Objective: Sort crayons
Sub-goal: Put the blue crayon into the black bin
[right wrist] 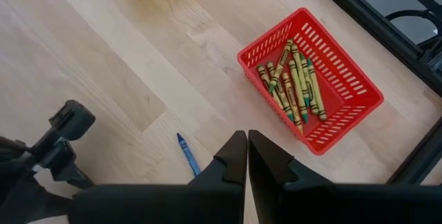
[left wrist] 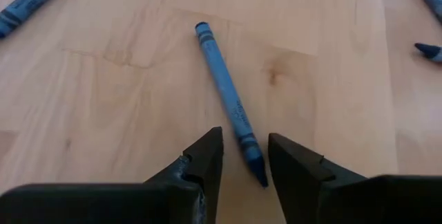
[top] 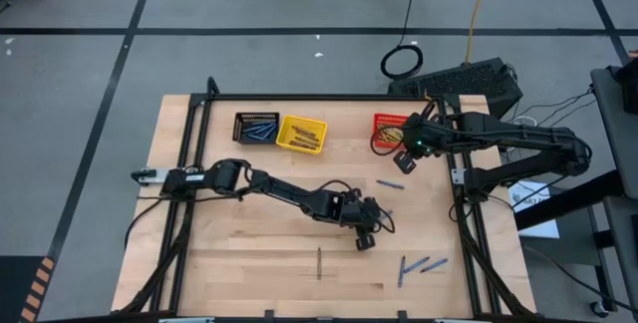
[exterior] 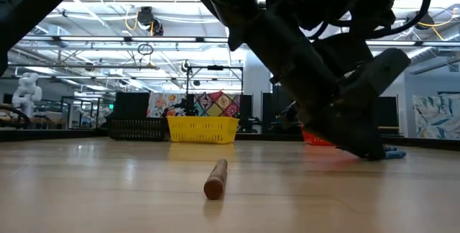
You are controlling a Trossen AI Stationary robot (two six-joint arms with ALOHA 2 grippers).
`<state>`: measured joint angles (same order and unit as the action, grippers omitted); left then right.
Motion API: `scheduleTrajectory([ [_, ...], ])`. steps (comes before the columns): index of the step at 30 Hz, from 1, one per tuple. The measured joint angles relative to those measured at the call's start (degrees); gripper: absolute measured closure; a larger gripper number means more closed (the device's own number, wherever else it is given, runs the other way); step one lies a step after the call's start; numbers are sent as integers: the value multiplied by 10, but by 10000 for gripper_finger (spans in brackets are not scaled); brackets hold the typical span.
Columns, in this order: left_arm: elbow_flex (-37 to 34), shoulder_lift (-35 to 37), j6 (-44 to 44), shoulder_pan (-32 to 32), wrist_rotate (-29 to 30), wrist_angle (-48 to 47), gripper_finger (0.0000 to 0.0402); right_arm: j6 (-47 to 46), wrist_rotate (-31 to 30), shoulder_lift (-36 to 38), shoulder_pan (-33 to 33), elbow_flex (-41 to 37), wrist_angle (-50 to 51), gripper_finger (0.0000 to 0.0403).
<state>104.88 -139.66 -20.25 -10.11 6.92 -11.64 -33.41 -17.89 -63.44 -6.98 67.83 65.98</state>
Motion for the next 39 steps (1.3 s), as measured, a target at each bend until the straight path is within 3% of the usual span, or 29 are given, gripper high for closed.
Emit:
scheduleTrajectory([
  [9, 2, -9, 23, 0, 1, -11, 289, 5, 0, 0, 0, 0, 0, 403],
  [19, 2, -9, 26, 1, 9, -33, 392, 12, 1, 0, 0, 0, 0, 403],
  [27, 1, -9, 45, 5, -15, -41, 397, 13, 1, 0, 0, 0, 0, 403],
  [39, 38, 0, 102, 4, -24, -132, 400, 16, 2, 0, 0, 0, 2, 403],
])
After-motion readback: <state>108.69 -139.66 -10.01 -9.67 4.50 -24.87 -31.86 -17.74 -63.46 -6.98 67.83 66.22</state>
